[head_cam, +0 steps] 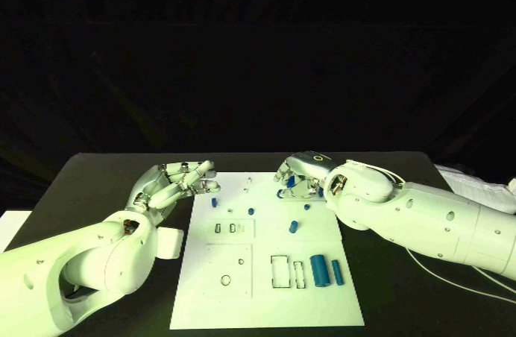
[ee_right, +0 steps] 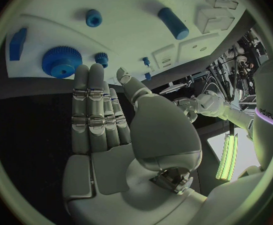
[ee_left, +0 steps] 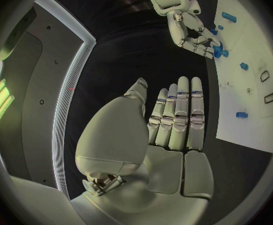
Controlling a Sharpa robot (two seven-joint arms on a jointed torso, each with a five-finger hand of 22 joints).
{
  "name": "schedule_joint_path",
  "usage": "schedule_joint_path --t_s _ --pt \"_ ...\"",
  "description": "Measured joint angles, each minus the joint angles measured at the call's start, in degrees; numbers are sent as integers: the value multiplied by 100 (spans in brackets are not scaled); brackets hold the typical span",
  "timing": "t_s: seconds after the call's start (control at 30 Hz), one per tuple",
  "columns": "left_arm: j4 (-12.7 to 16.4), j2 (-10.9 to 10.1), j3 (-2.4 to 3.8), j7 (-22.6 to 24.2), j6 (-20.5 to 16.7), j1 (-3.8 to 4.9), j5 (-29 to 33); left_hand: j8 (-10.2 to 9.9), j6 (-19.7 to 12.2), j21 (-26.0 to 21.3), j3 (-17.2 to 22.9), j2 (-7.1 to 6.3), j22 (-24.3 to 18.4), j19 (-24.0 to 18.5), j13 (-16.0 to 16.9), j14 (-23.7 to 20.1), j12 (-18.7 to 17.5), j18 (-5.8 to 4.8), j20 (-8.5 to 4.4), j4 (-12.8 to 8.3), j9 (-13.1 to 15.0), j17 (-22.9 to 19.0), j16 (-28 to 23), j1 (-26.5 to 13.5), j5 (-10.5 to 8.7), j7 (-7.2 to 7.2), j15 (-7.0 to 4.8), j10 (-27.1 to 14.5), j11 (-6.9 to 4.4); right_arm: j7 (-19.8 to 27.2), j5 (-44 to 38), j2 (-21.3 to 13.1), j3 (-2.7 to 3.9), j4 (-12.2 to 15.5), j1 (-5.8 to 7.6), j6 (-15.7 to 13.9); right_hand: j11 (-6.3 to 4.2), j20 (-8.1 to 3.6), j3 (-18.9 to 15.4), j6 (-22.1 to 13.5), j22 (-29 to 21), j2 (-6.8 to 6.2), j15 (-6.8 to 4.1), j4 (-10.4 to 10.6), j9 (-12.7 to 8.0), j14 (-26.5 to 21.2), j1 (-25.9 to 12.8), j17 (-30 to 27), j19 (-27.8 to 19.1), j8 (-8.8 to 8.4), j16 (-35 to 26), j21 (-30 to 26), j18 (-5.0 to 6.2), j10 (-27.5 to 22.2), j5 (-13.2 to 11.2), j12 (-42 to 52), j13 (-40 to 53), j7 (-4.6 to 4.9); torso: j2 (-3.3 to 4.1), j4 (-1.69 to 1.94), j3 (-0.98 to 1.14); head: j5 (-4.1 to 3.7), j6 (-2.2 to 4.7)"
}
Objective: Assemble the parts on the task board
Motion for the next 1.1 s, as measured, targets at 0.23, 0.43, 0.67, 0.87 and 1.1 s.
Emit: schedule_joint_path --t_s 0.23,0.43,0.67,0.87,1.1 --pt "3 -1 0 -25 21 2 18 0 0 0 -16 0 -13 0 0 -19 -23 0 0 -16 0 15 -29 0 0 0 19 0 0 -155 -189 9 1 -21 3 254 1 -21 57 -2 319 -67 0 231 0 0 67 569 21 0 913 536 0 -121 0 0 0 -1 57 21 0 -19 6" --pt "9 -8 0 -45 37 3 28 0 -22 0 -16 0 -13 0 1 -19 -23 0 0 -16 0 17 -32 0 0 21 19 0 0 -244 -281 18 2 -62 5 384 1 0 161 12 613 -122 0 416 0 0 122 972 42 0 1606 997 0 -184 0 0 1 -32 86 54 -3 -48 -2" --pt "14 -15 0 -64 47 3 33 0 -21 0 -16 0 -13 0 1 -19 -23 -1 0 -16 0 20 -32 0 0 20 19 0 0 -289 -333 53 4 -94 7 467 0 -12 355 99 1595 -128 0 624 0 0 130 1696 247 0 2455 1847 0 -184 0 0 1 -51 126 81 -7 -65 1" --pt "15 -15 0 -82 51 4 37 -32 -21 0 -16 0 -21 0 1 -19 -51 0 0 -16 1 24 -32 0 0 20 19 0 0 -296 -338 70 11 -108 16 482 -32 -23 593 210 2311 -87 -21 861 6 21 164 2353 351 0 3174 2446 -91 -110 -176 1 3 -64 157 96 -10 -80 7" --pt "0 -7 1 -106 54 4 39 -33 -21 0 -16 0 -21 0 -4 -19 -51 -1 0 -16 1 31 -55 0 0 20 19 -20 20 -300 -337 89 15 -117 24 481 -42 -21 772 257 2707 -87 -42 1040 6 0 164 2696 390 0 3564 2791 -179 -59 -179 1 2 -75 183 113 -17 -94 -3"
